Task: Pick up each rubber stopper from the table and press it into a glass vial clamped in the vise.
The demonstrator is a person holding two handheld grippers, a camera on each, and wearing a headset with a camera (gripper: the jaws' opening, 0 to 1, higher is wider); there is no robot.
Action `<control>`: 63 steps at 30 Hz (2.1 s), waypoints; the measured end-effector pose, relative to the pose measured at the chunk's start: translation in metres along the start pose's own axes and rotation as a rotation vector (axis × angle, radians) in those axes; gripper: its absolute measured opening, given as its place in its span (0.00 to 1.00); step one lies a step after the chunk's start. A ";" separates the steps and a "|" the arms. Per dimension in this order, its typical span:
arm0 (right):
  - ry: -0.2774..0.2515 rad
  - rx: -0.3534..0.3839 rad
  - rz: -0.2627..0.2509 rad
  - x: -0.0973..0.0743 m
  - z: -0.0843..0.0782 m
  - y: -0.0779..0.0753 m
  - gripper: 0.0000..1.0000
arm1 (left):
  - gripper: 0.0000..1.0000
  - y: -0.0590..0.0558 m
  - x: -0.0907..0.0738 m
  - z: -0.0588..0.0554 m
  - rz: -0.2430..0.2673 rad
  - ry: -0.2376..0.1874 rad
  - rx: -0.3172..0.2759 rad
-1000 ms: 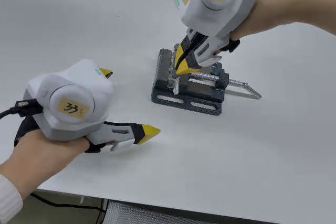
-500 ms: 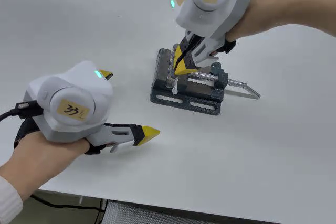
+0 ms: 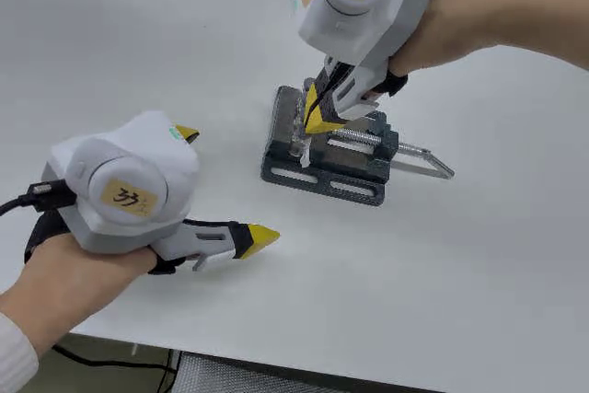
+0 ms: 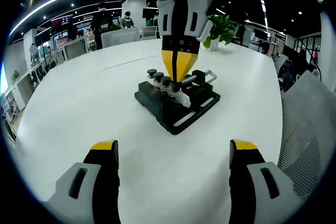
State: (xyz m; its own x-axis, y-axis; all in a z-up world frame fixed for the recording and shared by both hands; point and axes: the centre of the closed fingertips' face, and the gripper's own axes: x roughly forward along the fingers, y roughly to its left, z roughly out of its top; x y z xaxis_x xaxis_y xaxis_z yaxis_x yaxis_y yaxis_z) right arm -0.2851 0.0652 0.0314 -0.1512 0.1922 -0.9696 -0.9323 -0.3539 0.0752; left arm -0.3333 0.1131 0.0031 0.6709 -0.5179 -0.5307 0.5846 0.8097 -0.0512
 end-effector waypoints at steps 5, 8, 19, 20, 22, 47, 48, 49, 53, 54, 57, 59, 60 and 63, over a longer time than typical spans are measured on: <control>0.020 -0.008 0.007 0.001 0.001 0.000 0.00 | 0.86 0.001 0.001 -0.001 0.004 -0.001 -0.009; 0.025 0.013 0.010 0.002 0.001 -0.004 0.00 | 0.86 0.002 0.002 -0.001 0.004 -0.003 -0.012; 0.051 0.052 0.015 0.002 -0.001 0.000 0.00 | 0.85 0.002 0.004 -0.005 0.007 -0.006 -0.024; 0.051 0.039 0.010 0.002 -0.002 -0.003 0.00 | 0.85 0.002 0.004 -0.005 0.006 -0.004 -0.026; 0.041 0.049 0.011 0.002 -0.002 -0.002 0.00 | 0.85 0.002 0.004 -0.005 0.009 -0.004 -0.026; 0.160 0.043 -0.040 0.007 0.001 -0.002 0.00 | 0.84 0.007 0.005 -0.001 0.022 -0.013 -0.032; 0.167 0.056 -0.039 0.007 0.001 -0.003 0.00 | 0.84 0.007 0.004 -0.001 0.024 -0.014 -0.031; 0.170 0.053 -0.034 0.006 0.000 -0.003 0.00 | 0.84 0.007 0.004 -0.001 0.023 -0.012 -0.031; 0.199 0.062 -0.041 0.007 0.001 -0.004 0.00 | 0.84 0.006 0.003 0.000 0.024 -0.013 -0.027; 0.199 0.081 -0.040 0.006 0.000 -0.005 0.00 | 0.84 0.006 0.003 0.000 0.025 -0.014 -0.028; 0.216 0.063 -0.046 0.006 0.000 -0.001 0.00 | 0.84 0.005 0.003 0.002 0.022 -0.012 -0.026; 0.217 0.085 -0.047 0.006 0.000 -0.001 0.00 | 0.84 0.005 0.002 0.005 0.024 -0.015 -0.016; 0.211 0.098 -0.055 0.006 0.000 -0.002 0.00 | 0.84 0.004 0.002 0.006 0.023 -0.017 -0.018; 0.194 0.106 -0.053 0.005 -0.001 -0.002 0.00 | 0.84 0.004 -0.001 0.012 0.024 -0.021 -0.009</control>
State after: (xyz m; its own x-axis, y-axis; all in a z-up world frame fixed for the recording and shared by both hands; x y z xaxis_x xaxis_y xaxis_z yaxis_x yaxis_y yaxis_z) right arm -0.2837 0.0661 0.0267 -0.0448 0.0244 -0.9987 -0.9681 -0.2476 0.0374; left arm -0.3266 0.1137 0.0136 0.6942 -0.5039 -0.5140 0.5641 0.8244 -0.0464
